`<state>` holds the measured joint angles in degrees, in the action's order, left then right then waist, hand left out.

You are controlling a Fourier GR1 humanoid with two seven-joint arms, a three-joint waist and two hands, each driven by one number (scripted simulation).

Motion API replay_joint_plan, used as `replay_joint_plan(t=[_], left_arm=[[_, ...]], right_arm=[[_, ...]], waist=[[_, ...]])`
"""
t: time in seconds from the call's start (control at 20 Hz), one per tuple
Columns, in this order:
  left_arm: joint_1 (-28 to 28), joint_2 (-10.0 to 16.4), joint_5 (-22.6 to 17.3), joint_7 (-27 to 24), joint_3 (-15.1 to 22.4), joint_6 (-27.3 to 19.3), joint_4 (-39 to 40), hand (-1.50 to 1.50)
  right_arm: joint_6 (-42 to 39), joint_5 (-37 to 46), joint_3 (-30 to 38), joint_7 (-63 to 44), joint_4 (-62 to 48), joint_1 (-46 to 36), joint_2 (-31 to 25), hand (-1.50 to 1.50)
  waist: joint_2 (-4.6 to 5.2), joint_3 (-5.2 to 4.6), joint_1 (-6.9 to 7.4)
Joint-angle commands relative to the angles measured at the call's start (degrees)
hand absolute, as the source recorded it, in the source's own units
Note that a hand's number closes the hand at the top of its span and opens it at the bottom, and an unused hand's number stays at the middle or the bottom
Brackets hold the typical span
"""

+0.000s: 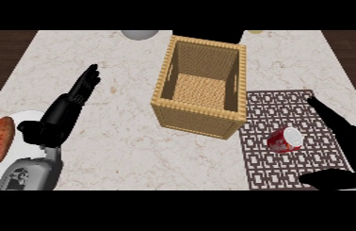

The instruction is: Pick the can from the placemat and place it in the basket

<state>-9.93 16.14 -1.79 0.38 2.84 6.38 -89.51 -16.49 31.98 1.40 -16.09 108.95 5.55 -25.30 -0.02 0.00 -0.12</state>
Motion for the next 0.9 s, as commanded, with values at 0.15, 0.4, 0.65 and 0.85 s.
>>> replay_joint_plan(t=[0.15,0.4,0.65,0.85], left_arm=[[-1.19,0.39,-0.71,2.45,-3.84,4.2,-1.57,0.0],[-0.42,-1.23,0.24,0.35,-4.47,4.7,0.34,0.0],[-1.38,-2.38,1.59,1.3,-5.35,4.65,0.01,0.0],[0.32,-3.99,3.06,1.45,-3.8,4.49,-2.72,0.0]], right_arm=[[-2.57,1.73,1.86,1.43,1.49,-0.07,3.07,-1.5],[-4.34,5.95,0.2,-1.82,1.18,-0.92,4.87,-1.5],[-4.87,9.08,0.88,1.23,-1.96,-1.54,5.0,-1.5],[-1.35,13.95,-2.98,2.27,-7.41,-3.09,8.6,-1.5]], waist=[[-0.02,0.0,0.04],[0.0,-0.01,0.02],[0.01,0.0,-0.01],[0.0,0.0,0.16]])
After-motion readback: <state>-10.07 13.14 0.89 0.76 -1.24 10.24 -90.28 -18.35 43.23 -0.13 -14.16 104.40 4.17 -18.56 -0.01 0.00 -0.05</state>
